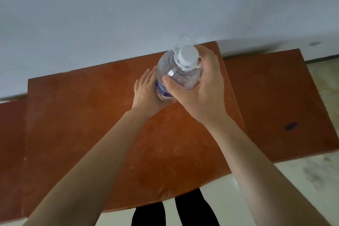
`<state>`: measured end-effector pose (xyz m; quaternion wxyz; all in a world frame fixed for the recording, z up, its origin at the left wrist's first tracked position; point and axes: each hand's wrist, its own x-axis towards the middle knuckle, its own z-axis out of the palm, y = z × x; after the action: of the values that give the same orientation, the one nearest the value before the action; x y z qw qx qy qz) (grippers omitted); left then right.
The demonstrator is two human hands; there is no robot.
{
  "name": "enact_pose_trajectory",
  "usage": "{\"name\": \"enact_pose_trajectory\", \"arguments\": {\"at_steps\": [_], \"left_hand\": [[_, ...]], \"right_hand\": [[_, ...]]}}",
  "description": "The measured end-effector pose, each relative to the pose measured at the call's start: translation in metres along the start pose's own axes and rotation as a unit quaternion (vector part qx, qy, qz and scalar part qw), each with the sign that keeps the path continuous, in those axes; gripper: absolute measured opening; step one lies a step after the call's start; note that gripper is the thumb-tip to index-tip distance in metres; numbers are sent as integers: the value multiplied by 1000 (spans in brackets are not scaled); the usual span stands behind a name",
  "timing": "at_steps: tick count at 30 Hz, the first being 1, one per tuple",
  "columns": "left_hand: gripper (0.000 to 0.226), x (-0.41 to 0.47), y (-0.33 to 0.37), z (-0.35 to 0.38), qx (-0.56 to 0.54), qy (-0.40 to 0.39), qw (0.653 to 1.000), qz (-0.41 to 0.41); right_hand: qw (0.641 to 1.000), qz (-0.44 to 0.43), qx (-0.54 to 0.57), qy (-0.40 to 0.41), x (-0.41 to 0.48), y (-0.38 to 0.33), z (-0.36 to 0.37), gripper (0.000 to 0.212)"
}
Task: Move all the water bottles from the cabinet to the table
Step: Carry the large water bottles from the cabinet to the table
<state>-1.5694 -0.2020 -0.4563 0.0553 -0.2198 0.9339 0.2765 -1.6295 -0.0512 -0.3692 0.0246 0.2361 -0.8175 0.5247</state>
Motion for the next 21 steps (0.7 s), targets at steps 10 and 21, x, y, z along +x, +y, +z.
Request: {"name": "enact_pose_trajectory", "arguments": {"at_steps": [10, 21], "left_hand": [[78, -9, 32, 36, 147, -20, 981, 123], [86, -55, 5, 25, 294, -105, 947, 79]], "right_hand": [[919, 351, 165, 75, -98, 93, -79, 65], [929, 156, -276, -192, -131, 95, -44, 112]]}}
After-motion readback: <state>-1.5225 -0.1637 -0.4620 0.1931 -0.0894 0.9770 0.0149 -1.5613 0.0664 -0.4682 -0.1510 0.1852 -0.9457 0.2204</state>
